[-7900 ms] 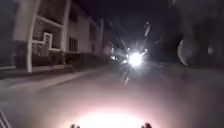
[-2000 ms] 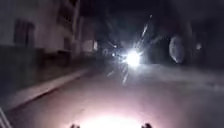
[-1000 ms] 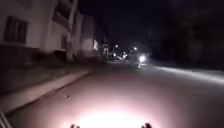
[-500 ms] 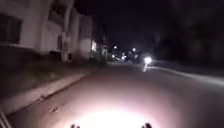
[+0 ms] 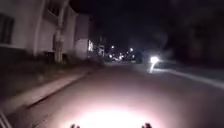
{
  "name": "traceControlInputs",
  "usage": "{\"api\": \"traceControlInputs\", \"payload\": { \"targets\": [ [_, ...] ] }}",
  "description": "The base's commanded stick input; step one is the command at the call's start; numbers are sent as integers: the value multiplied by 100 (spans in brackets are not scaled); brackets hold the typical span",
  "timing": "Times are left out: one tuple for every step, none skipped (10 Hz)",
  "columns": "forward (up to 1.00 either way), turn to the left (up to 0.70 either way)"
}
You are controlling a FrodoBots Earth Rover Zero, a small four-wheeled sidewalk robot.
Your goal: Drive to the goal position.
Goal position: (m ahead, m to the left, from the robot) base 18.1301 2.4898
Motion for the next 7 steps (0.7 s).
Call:
{"api": "traceControlInputs", "payload": {
  "targets": [
    [70, 0],
    [70, 0],
    [70, -4],
    [70, -31],
    [70, -35],
    [70, -35],
    [70, -3]
  ]
}}
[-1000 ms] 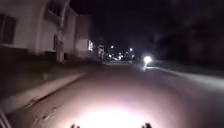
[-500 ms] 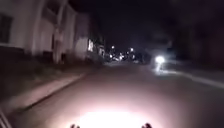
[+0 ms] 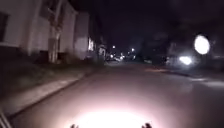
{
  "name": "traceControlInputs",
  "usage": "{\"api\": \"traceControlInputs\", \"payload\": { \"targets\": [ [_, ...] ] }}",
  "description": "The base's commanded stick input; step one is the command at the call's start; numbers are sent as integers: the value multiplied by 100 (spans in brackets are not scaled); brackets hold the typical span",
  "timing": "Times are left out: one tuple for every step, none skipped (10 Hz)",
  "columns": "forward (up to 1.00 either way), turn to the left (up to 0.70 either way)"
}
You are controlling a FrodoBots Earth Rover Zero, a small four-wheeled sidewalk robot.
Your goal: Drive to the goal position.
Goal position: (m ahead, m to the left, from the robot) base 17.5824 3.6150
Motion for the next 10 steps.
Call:
{"api": "traceControlInputs", "payload": {
  "targets": [
    [70, 0],
    [70, 0],
    [70, 0],
    [70, 0],
    [70, 0],
    [70, 0],
    [70, 0],
    [70, 0],
    [70, 0],
    [70, 0]
  ]
}}
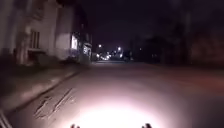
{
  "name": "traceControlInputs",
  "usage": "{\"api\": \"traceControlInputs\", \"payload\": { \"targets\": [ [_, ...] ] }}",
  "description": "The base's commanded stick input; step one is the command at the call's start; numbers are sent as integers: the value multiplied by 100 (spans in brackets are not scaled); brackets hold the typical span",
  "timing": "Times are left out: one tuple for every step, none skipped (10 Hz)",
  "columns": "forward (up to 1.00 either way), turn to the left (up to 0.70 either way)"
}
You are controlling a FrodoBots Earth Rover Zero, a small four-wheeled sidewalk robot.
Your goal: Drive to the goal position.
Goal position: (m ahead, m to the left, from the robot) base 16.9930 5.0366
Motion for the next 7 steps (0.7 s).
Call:
{"api": "traceControlInputs", "payload": {
  "targets": [
    [70, 0],
    [70, 0],
    [70, 0],
    [70, 0],
    [70, 0],
    [70, 0],
    [70, 0]
  ]
}}
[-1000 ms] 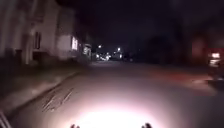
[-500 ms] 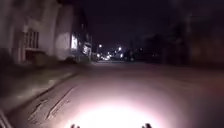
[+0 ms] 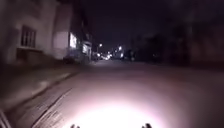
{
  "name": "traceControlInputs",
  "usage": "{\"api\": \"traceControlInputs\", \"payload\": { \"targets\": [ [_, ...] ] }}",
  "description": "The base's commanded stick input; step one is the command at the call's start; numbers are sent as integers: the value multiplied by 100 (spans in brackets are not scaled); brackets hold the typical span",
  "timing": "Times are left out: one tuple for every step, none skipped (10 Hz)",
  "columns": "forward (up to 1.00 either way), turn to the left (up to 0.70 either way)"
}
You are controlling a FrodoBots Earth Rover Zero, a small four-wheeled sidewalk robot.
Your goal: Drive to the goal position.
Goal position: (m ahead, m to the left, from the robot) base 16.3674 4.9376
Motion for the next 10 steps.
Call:
{"api": "traceControlInputs", "payload": {
  "targets": [
    [70, 0],
    [70, 0],
    [70, 0],
    [70, 0],
    [70, 0],
    [70, 0],
    [70, 0],
    [70, 0],
    [70, 0],
    [70, 0]
  ]
}}
